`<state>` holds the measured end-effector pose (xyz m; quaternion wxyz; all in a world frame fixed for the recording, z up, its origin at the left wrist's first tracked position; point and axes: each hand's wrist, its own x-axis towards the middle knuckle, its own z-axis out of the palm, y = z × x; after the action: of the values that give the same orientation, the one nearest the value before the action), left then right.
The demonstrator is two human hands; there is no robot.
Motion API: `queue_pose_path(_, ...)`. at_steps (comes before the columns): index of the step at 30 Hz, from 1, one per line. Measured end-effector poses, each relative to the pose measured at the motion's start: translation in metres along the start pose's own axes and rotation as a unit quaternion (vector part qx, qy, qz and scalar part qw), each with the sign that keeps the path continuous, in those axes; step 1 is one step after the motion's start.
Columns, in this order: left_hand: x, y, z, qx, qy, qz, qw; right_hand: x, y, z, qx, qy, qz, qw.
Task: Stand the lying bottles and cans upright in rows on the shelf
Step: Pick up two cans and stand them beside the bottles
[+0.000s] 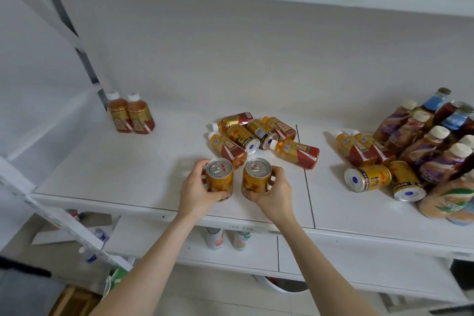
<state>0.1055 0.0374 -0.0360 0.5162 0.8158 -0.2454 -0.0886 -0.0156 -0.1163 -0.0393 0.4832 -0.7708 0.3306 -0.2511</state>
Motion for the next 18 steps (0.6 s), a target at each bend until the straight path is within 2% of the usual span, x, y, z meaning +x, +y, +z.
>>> queue_pose_path(11,0.050,-0.032,-0.100,0.038,-0.044,0.032,0.998,-0.015,-0.058,0.092,0.021,0.045,0.010,0.999)
queue_pose_path(18,0.092,-0.051,-0.140,0.040,-0.053,0.038,0.997,0.003,-0.080,0.141,0.024,0.046,0.005,0.999)
